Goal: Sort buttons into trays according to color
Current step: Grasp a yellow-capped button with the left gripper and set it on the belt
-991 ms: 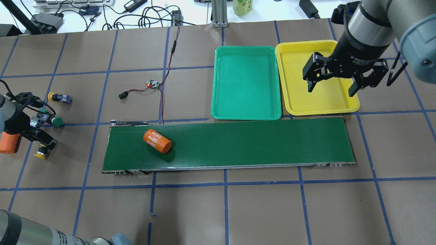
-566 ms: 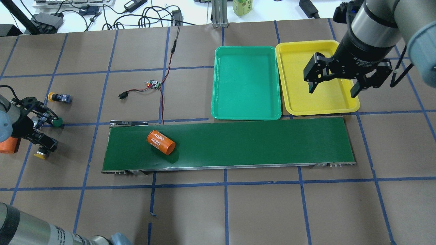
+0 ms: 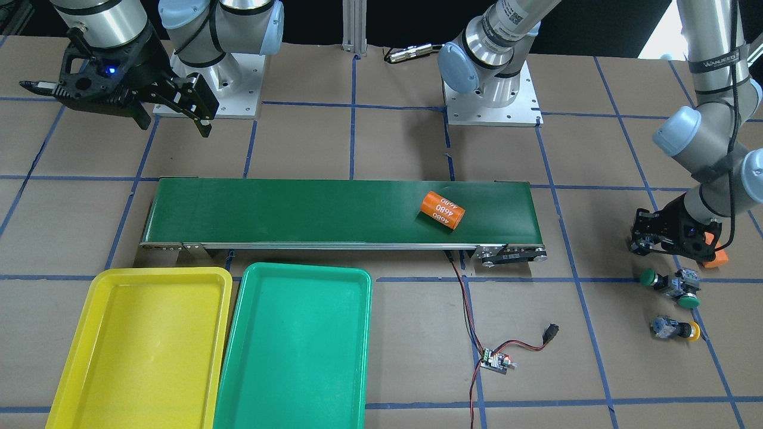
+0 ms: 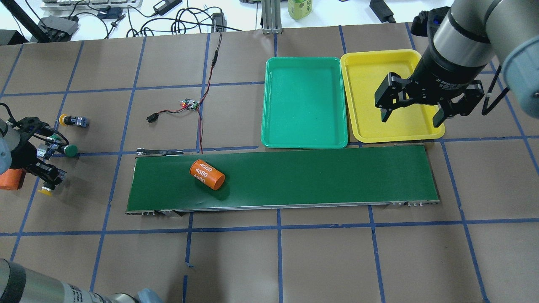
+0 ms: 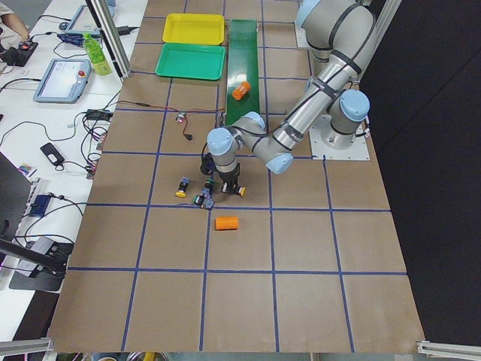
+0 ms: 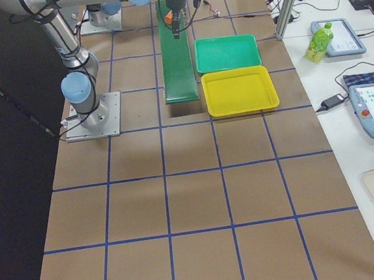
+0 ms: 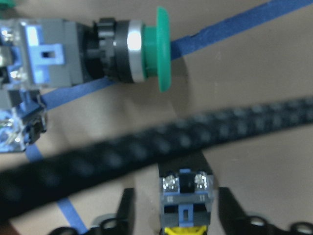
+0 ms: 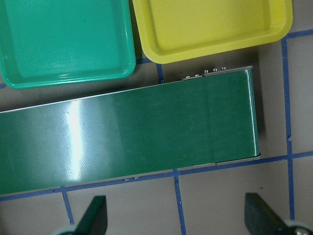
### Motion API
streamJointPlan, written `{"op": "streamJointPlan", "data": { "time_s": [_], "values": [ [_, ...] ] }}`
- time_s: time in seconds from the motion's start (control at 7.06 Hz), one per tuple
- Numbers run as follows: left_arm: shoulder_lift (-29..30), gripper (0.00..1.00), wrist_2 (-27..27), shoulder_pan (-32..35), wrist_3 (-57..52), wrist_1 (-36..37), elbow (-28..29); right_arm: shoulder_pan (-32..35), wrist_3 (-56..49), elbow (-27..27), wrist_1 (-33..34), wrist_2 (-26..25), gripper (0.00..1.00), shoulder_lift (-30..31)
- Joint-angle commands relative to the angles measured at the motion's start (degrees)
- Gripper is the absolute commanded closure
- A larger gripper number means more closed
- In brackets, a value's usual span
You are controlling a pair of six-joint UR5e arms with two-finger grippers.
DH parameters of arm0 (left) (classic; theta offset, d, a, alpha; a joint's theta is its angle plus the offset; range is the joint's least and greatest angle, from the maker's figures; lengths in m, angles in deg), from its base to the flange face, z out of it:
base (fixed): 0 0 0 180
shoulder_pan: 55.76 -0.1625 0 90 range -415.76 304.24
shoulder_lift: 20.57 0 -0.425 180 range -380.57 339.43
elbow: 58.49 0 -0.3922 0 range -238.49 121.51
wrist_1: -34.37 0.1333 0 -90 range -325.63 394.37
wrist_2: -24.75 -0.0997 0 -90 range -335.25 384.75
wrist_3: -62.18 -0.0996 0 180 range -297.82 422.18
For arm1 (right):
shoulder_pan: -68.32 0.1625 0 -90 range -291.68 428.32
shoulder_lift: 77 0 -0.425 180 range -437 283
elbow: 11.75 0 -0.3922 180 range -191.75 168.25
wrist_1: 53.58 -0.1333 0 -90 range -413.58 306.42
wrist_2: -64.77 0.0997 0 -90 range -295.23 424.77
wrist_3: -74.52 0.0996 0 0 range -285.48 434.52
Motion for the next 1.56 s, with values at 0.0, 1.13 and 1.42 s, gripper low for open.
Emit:
{"op": "streamJointPlan", "data": {
  "time_s": [0.0, 1.13, 1.42],
  "values": [
    [-7.33, 1.0, 3.23, 4.82, 13.04, -10.6, 0.5, -0.04, -0.04, 2.23, 0.24, -0.07, 0.0, 1.38],
    [-16.6, 0.42, 11.17, 31.75, 50.64, -12.68, -9.52, -0.04, -0.04, 3.46, 0.68, -0.68, 0.0, 1.39],
    [-16.77, 0.0, 10.74, 31.76, 51.52, -11.88, -6.64, -0.04, -0.04, 3.47, 0.68, -0.86, 0.0, 1.48]
  ]
}}
